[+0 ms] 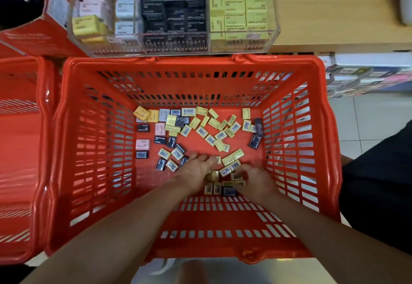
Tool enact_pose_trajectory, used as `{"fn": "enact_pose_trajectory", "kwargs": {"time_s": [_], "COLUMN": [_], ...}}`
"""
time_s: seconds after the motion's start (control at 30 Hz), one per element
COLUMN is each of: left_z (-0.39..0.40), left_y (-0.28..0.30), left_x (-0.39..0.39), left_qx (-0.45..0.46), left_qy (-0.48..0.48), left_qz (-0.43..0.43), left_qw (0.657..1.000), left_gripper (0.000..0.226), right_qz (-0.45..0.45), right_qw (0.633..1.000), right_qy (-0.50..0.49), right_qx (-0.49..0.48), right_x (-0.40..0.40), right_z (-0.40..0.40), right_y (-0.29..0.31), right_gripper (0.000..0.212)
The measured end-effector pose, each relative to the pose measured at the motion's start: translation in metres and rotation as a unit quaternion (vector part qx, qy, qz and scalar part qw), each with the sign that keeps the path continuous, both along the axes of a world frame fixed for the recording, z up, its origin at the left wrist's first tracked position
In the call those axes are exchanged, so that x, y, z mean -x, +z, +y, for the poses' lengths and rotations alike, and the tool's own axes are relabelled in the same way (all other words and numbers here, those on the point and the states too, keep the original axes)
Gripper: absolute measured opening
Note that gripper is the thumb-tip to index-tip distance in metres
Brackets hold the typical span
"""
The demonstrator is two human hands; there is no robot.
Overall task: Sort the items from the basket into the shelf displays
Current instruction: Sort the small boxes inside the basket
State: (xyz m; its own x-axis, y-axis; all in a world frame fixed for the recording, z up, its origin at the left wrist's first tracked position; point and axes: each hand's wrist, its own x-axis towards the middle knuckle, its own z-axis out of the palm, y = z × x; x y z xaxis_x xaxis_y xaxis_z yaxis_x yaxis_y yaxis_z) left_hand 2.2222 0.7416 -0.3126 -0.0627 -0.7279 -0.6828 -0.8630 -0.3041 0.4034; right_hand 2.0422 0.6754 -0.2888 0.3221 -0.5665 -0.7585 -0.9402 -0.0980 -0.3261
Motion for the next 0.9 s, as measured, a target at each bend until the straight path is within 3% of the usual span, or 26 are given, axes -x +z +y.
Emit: {"fn": "enact_pose_trajectory", "kwargs": {"time_s": [0.1, 0.2, 0.27, 0.33, 0.4, 0.53, 0.63, 0.7, 0.8, 0.9], "left_z": [0.002, 0.001, -0.004, -0.004, 0.003, 0.024, 0.037, 0.045, 0.047, 0.043], "left_y": [0.001, 0.013, 0.025, 0.037, 0.048, 0.049, 0.040, 0.035, 0.029, 0.025], "left_x": [-0.008, -0.022, -0.038, -0.061, -0.085, -0.111, -0.110, -0.102, -0.095, -0.094], "left_qx": [0.034, 0.060, 0.037, 0.017, 0.014, 0.019, -0.018, -0.046, -0.063, -0.084], "left_qy": [0.011, 0.146, 0.303, 0.452, 0.532, 0.564, 0.608, 0.631, 0.647, 0.638], "left_qz": [0.032, 0.126, 0.186, 0.248, 0.275, 0.221, 0.227, 0.239, 0.237, 0.280], "left_qw": [0.999, 0.979, 0.934, 0.857, 0.801, 0.795, 0.761, 0.737, 0.722, 0.712], "left_gripper": [0.041, 0.038, 0.041, 0.037, 0.033, 0.028, 0.017, 0.015, 0.010, 0.019], "right_qz": [-0.021, -0.054, -0.087, -0.126, -0.145, -0.148, -0.074, -0.046, -0.074, -0.185], "right_qw": [0.999, 0.998, 0.995, 0.991, 0.988, 0.976, 0.961, 0.951, 0.954, 0.977], "right_qy": [0.032, 0.033, 0.020, 0.009, 0.028, 0.145, 0.247, 0.267, 0.236, 0.055], "right_qx": [0.008, 0.026, 0.039, 0.036, 0.043, 0.069, 0.098, 0.145, 0.167, 0.086], "right_x": [-0.003, -0.009, -0.018, -0.033, -0.053, -0.099, -0.127, -0.136, -0.139, -0.134], "right_z": [0.001, 0.001, 0.000, 0.001, 0.003, 0.015, 0.032, 0.043, 0.046, 0.034], "right_y": [0.002, 0.005, 0.006, 0.007, 0.008, 0.001, -0.012, -0.021, -0.029, -0.020], "right_gripper": [0.035, 0.034, 0.031, 0.029, 0.030, 0.044, 0.065, 0.068, 0.063, 0.062]}}
